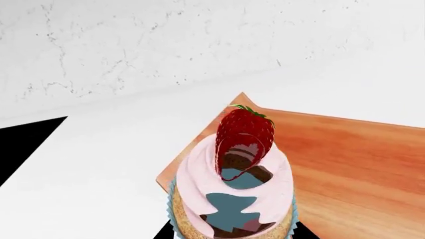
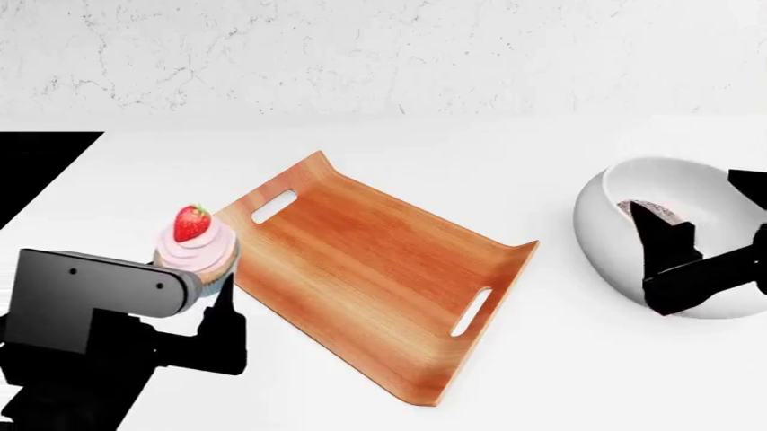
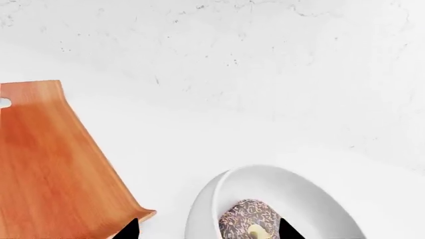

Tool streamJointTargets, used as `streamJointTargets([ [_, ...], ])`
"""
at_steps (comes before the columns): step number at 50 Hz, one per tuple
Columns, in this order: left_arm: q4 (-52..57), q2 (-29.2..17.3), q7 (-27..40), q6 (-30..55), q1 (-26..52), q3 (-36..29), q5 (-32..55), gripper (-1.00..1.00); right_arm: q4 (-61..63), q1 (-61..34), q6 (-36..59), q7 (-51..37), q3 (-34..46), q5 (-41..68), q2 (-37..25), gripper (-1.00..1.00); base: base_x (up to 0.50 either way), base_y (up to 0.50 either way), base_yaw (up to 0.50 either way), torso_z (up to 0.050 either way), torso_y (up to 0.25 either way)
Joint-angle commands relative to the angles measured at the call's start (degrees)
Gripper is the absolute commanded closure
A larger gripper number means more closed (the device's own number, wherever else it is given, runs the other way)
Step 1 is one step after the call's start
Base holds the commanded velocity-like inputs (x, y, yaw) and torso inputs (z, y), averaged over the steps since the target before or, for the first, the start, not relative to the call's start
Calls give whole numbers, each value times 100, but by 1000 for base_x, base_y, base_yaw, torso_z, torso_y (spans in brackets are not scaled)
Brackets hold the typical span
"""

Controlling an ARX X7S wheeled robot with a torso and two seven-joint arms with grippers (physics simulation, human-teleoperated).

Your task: Pick up the bowl with donut and place it on the tray. Pick up the cupcake and place it on the tray.

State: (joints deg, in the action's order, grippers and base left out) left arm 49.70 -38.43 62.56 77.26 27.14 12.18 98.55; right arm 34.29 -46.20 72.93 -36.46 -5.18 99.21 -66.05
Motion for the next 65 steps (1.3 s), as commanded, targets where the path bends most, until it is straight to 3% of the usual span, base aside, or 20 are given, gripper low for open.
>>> streamJointTargets([
  [1, -20, 28, -73, -73, -23, -56, -110, 100, -531, -997, 469, -74, 1100, -455, 366, -100, 0, 0, 0, 0, 0],
  [26, -43, -5, -161, -156, -29, -190, -240, 100, -768, -1123, 652, 209, 1845, -852, 751, -100, 0, 0, 0, 0, 0],
  [44, -125, -51, -181, -207, 11, -318, -302, 100, -1124, -856, 186, 854, 2167, -1912, 989, -100, 0, 0, 0, 0, 1],
  [65, -144, 14, -501, -259, -114, -381, -713, 100, -1351, -859, 90, 840, 2220, -2145, 891, -100, 0, 0, 0, 0, 0],
])
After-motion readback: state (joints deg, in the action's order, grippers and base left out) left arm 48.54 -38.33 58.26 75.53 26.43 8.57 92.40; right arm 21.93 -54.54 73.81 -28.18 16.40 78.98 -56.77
